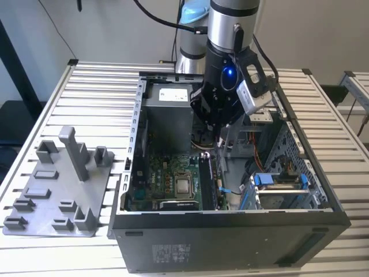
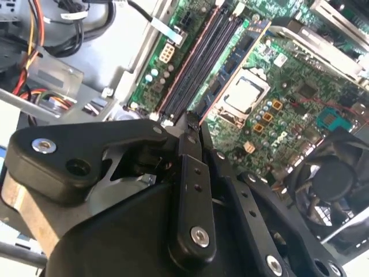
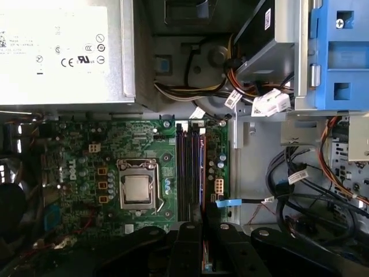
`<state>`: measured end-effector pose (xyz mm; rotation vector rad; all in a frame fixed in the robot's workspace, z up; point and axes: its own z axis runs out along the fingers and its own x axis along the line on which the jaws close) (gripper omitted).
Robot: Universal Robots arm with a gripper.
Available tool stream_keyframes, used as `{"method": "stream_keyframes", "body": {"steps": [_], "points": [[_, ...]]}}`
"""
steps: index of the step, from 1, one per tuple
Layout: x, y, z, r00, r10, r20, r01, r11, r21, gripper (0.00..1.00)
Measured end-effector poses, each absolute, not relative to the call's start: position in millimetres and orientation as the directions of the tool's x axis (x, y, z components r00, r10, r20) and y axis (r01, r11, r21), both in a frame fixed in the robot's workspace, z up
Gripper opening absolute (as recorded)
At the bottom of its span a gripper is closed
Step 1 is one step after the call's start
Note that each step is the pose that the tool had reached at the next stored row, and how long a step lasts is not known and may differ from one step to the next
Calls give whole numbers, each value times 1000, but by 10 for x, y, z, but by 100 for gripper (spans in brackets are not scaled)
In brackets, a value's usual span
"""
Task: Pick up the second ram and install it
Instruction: 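Insert the second ram into the second slot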
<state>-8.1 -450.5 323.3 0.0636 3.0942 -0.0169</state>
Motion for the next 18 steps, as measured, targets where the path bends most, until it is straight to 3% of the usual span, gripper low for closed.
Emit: {"method": "stream_keyframes", "body": {"steps": [18], "points": [[-89, -4512, 2906, -998, 33, -46, 33, 999, -10, 14]]}}
